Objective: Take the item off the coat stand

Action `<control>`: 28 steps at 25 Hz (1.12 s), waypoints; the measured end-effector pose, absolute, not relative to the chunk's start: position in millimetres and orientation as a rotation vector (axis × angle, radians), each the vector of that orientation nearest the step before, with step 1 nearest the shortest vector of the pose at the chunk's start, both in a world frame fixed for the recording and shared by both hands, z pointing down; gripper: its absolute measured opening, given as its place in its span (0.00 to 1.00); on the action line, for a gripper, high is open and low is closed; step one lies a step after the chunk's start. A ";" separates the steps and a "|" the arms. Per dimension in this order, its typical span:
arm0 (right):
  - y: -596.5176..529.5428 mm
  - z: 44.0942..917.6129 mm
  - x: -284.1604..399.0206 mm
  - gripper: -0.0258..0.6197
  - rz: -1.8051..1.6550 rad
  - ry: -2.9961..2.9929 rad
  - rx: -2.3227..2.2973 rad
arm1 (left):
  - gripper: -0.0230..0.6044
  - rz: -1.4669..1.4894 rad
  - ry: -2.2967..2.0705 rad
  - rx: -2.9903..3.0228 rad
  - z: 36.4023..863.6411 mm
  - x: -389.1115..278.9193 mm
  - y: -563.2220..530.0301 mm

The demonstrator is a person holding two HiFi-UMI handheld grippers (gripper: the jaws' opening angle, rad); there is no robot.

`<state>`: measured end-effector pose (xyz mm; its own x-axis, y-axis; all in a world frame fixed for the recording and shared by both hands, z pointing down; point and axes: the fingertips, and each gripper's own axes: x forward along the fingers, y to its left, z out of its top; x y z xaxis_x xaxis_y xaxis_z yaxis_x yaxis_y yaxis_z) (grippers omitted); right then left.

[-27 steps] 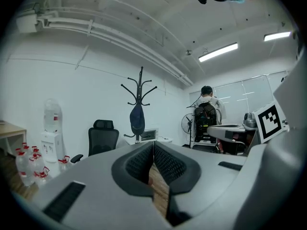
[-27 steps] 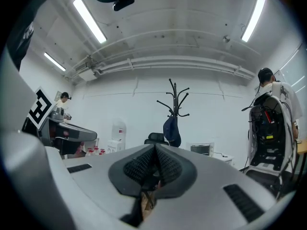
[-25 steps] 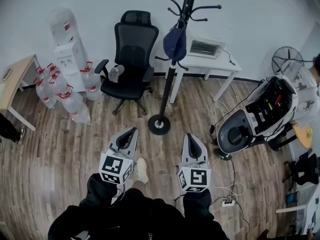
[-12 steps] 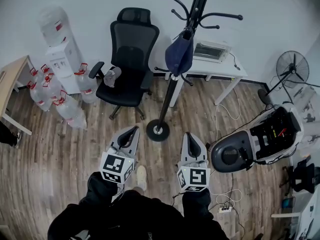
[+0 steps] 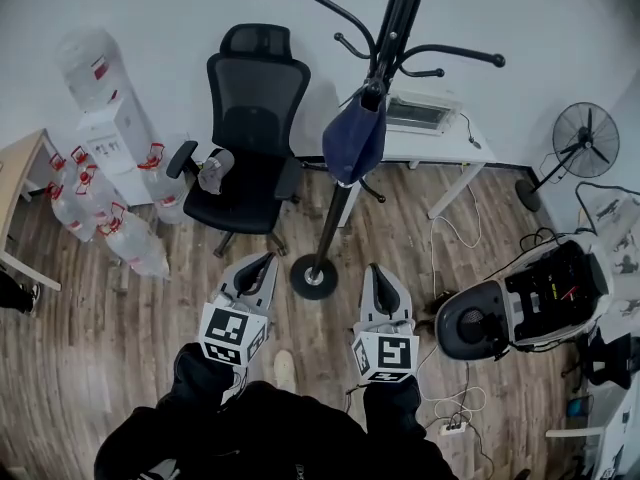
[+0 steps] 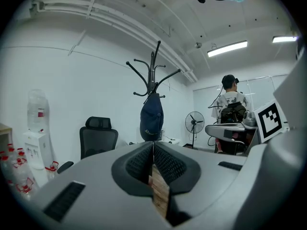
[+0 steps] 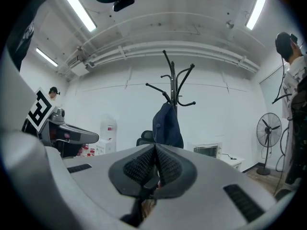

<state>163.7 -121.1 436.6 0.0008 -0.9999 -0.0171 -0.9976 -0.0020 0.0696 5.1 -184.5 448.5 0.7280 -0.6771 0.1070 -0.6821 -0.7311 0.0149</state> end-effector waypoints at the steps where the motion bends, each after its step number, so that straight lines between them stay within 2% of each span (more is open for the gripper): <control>1: -126.9 436.2 165.2 0.06 -0.095 -2.190 2.200 | 0.08 0.146 -1.124 2.874 447.9 6.8 -190.5; 24: -227.8 394.0 177.9 0.07 -0.157 -2.218 2.239 | 0.08 0.097 -1.147 2.887 423.1 10.6 -284.5; 28: -241.8 383.3 180.2 0.15 -0.171 -2.242 2.229 | 0.08 0.101 -1.171 2.876 425.4 4.5 -289.1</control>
